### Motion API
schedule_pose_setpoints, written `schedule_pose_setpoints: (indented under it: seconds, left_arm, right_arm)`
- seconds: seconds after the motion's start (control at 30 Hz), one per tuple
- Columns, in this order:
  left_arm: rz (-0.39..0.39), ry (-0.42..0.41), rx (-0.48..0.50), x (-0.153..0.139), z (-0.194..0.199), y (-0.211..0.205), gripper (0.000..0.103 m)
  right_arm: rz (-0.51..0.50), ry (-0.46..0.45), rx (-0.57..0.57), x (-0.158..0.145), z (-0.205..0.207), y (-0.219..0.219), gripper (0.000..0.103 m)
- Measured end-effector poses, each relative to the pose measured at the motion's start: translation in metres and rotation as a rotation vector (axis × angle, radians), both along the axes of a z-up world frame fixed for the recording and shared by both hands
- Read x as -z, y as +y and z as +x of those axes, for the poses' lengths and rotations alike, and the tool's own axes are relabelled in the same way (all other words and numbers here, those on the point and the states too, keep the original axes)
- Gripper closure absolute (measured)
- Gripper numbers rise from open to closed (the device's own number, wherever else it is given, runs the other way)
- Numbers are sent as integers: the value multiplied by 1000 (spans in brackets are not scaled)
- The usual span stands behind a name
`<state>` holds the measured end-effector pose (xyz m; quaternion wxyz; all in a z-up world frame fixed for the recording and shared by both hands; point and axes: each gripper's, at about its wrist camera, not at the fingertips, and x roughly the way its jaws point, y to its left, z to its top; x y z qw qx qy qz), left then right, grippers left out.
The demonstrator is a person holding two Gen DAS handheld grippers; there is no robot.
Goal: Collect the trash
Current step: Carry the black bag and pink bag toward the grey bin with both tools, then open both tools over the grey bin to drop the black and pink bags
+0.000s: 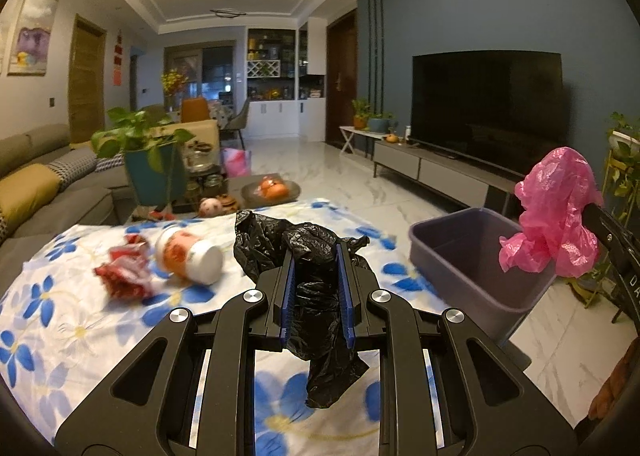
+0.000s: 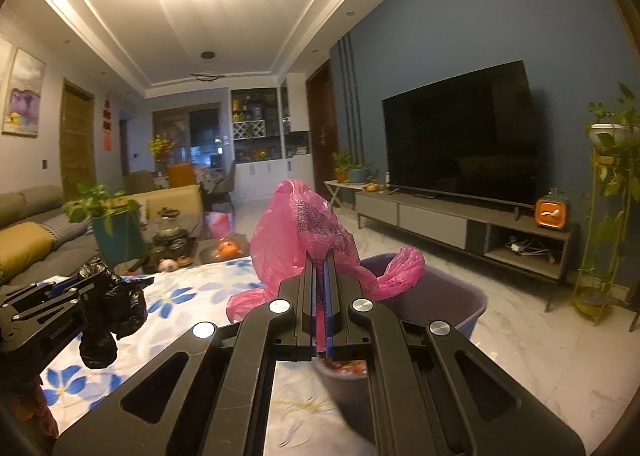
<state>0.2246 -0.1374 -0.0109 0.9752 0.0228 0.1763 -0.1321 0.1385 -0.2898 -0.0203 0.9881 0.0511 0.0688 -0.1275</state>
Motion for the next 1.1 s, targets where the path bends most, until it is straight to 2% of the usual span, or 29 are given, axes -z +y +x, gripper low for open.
schedule_pose_setpoints:
  seconds: [0.33,0.63,1.1]
  left_arm:
    - [-22,-19,134,-11,27,-70,85]
    - [-29,-13,226,-6,50,-126,85]
    - [-13,-11,286,8,74,-157,85]
  right_arm:
    - [-6,-17,107,2,22,-41,99]
    - [7,-12,131,9,37,-69,99]
    - [12,-3,134,19,56,-85,100]
